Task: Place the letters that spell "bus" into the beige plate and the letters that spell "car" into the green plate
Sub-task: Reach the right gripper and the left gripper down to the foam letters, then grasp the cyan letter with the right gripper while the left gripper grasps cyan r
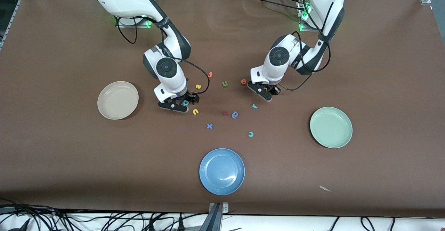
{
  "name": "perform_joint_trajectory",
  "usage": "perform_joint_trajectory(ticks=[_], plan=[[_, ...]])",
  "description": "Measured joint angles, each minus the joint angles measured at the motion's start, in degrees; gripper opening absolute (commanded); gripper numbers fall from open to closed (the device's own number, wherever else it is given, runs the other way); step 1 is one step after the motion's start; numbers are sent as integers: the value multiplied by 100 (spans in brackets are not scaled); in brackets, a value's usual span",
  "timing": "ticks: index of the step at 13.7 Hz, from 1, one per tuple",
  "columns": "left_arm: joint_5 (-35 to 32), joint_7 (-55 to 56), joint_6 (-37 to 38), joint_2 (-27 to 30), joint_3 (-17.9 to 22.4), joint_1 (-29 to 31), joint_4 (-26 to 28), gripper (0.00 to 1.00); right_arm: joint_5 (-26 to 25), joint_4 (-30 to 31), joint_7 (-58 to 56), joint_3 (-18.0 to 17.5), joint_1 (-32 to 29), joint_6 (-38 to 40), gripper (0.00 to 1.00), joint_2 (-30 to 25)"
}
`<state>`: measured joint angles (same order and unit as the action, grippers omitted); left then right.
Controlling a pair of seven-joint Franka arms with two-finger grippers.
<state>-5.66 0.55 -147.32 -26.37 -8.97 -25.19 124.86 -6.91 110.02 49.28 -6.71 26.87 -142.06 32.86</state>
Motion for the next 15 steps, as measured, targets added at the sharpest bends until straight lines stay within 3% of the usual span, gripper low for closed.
perform_joint_trajectory(ticks=[3, 6, 11, 13, 14, 15], plan=[[-1, -1, 800, 151, 39, 144, -368, 0, 0, 3, -16, 1, -48, -41, 85, 60], [-38, -304, 1647, 356, 64, 648, -974, 0, 0, 9, -16, -9, -61, -143, 81, 118], [-110, -1919, 1718, 130, 101, 1898, -1556, 0, 2, 25, -33, -98, -59, -170, 70, 145], [-633, -2075, 1713, -123, 145, 2174, -1740, 3, 2, 37, -117, -97, -99, -170, 67, 145], [-881, -2088, 1701, -266, 151, 2302, -1829, 18, 2, 40, -154, -97, -135, -170, 66, 145], [-1004, -2112, 1665, -394, 151, 2395, -1890, 69, 2, 42, -187, -97, -166, -170, 65, 145]])
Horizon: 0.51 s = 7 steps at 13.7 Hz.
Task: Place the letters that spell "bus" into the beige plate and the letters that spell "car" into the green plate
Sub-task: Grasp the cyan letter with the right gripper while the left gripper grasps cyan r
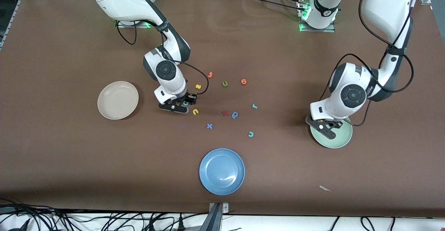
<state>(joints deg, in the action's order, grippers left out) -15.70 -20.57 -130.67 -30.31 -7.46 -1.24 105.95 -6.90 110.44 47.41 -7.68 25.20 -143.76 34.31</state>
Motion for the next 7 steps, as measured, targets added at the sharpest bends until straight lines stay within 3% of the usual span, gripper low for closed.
perform_joint_trajectory(ticks=[1, 7], plan=[[-15, -19, -41, -99, -1, 46, -45, 99, 0, 0, -22, 0, -23, -8, 64, 0], [26, 220, -43, -170, -276, 25, -149, 100, 0, 11, -32, -76, -33, -75, 48, 0]])
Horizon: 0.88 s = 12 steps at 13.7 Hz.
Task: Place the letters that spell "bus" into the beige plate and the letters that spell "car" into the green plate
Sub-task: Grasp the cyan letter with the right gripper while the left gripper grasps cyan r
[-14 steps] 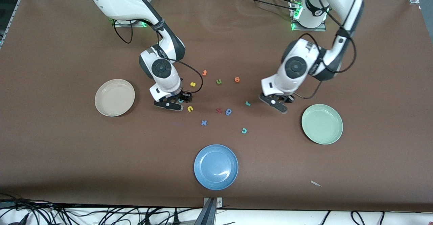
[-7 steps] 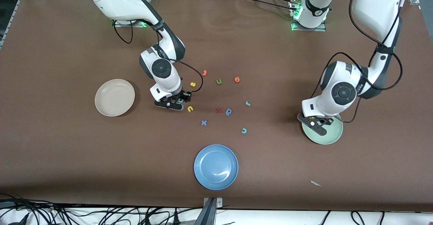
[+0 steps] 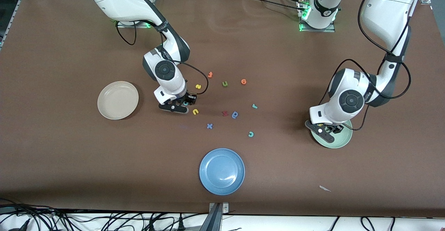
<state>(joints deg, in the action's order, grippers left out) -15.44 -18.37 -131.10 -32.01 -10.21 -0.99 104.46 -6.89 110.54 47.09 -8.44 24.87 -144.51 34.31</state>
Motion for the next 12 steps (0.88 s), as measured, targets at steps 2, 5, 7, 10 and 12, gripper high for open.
perform_joint_trajectory(ticks=[2, 5, 7, 10, 12], plan=[[180, 516, 35, 0, -309, -44, 0, 100, 0, 2, -24, 0, 0, -4, 43, 0], [281, 1608, 51, -31, -615, -449, -1, 98, 0, 4, -67, 0, -2, -11, 34, 2], [282, 2360, 48, -132, -632, -937, -51, 93, 0, 6, -70, 0, -2, -67, 28, 8], [283, 2953, 45, -357, -632, -1346, -273, 64, 0, 6, -70, 0, -3, -97, 23, 10], [283, 3191, 45, -470, -633, -1531, -342, 62, 6, 2, -72, 1, -8, -100, 22, -2]])
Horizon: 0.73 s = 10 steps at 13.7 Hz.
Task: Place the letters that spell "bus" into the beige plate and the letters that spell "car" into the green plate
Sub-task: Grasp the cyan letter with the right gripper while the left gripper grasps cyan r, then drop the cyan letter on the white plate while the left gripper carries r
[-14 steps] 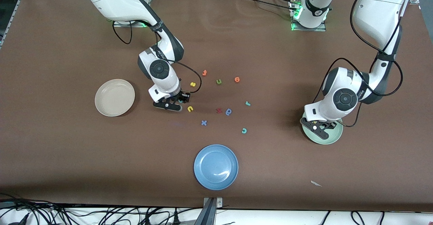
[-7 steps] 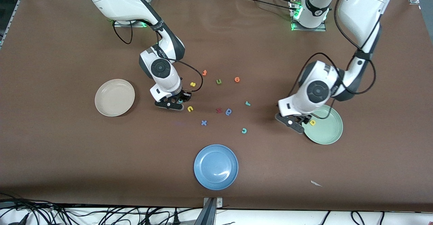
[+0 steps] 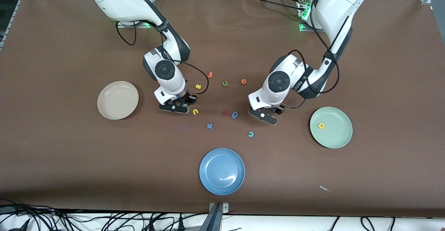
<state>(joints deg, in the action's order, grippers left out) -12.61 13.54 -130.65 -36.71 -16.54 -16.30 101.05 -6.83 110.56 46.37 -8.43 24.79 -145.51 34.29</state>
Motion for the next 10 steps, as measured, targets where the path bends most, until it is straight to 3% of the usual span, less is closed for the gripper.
perform_joint_trajectory(ticks=[3, 10], plan=[[15, 285, -17, -172, 2, -248, -169, 62, 63, -35, -235, 2, -196, 365, 22, -217], [-50, 444, -104, -454, 13, -486, -392, 62, 352, 122, -2739, 29, -1466, 1905, 22, -1372]])
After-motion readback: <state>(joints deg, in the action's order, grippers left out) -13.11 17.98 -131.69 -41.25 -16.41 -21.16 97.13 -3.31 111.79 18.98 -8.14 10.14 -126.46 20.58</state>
